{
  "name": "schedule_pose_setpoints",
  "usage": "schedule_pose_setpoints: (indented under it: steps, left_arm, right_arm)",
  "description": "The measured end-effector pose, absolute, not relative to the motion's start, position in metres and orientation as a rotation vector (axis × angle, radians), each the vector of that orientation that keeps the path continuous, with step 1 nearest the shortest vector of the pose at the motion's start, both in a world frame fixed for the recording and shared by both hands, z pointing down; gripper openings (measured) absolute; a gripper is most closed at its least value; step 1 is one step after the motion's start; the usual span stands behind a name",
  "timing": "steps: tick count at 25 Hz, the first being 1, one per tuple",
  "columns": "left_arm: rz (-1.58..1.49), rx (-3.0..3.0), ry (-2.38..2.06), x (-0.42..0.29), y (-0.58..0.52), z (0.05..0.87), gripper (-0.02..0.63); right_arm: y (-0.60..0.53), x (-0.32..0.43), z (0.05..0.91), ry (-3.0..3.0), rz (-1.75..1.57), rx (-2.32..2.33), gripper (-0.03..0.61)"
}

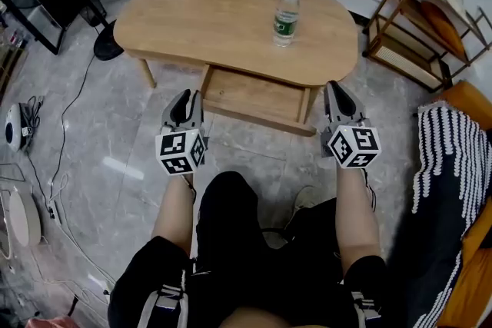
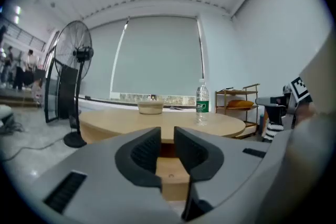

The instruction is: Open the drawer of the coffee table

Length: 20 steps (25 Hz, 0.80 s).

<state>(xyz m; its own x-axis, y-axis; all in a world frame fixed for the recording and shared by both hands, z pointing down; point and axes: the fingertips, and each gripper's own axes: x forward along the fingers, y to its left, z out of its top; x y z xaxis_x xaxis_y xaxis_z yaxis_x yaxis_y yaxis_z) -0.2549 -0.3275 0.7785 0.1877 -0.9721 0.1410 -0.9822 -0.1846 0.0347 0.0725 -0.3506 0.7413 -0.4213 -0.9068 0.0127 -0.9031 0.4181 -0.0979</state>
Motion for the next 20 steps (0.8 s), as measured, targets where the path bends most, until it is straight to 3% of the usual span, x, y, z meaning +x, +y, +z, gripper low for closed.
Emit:
schedule_pose_setpoints:
  steps: [2, 3, 15, 20]
  left_arm:
    - [0.168, 2.355, -1.999, -0.238, -0.329, 0.753, 0.033]
    - [0.177, 2.374, -2.008, -0.228, -0.330, 0.744, 0.028]
    - [0.203, 2.506, -1.861, -0.133, -0.342, 0.701, 0.021]
    - [0.202, 2.452, -1.863, -0.106, -0.370, 0.611, 0.021]
  right_arm:
    - [-0.345, 0.068, 0.729, 2.578, -0.084, -1.690, 0.014]
    - [-0.342, 0.064, 0.724, 2.579, -0.050, -1.692, 0.014]
    - [-0.355, 0.081, 0.688, 2.493, 0.130, -1.806, 0.014]
    - [-0.379, 0.089, 0.600, 2.541, 0.101, -1.794, 0.014]
